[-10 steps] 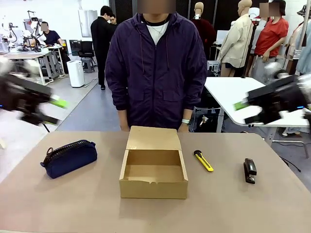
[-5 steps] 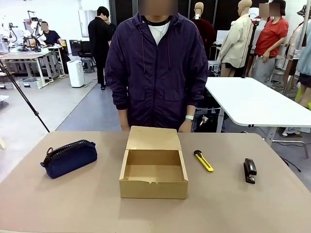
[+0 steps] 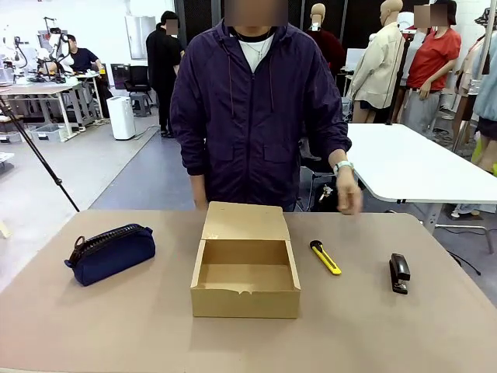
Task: Pack the items into the box.
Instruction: Pick up the item indicated by the person and place it inside the Mailer Box.
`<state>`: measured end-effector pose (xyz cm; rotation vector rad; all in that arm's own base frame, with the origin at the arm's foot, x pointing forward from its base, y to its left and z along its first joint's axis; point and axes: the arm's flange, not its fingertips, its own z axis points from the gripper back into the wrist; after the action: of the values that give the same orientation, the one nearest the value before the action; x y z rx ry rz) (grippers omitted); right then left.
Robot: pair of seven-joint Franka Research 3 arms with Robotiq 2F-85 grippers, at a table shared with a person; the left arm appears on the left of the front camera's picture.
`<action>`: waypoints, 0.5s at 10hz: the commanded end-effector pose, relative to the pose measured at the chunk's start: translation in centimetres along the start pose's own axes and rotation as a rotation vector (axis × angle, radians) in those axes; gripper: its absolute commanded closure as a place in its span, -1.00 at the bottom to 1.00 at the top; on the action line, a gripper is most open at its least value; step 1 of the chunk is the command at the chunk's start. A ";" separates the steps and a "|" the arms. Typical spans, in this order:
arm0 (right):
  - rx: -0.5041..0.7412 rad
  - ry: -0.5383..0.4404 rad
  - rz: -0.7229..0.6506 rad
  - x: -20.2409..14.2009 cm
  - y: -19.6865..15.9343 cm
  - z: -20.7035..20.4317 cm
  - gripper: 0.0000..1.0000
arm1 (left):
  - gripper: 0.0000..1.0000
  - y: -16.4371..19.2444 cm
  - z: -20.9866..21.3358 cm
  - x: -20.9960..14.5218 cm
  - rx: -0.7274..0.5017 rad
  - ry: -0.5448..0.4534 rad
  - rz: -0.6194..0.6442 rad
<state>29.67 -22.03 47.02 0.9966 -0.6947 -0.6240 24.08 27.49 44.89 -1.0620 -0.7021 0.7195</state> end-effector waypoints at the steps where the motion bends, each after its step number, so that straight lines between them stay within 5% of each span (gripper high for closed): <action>1: 0.015 0.008 0.013 0.4 0.2 0.5 -1.00 | -1.00 -0.5 0.5 -0.2 -0.013 0.002 -0.002; 5: 0.015 0.008 0.013 0.4 0.2 0.5 -1.00 | -1.00 -0.5 0.5 -0.2 -0.013 0.002 -0.002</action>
<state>29.47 -22.21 47.28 1.0058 -0.6945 -0.6184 23.75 27.44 45.27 -1.0642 -0.7062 0.7130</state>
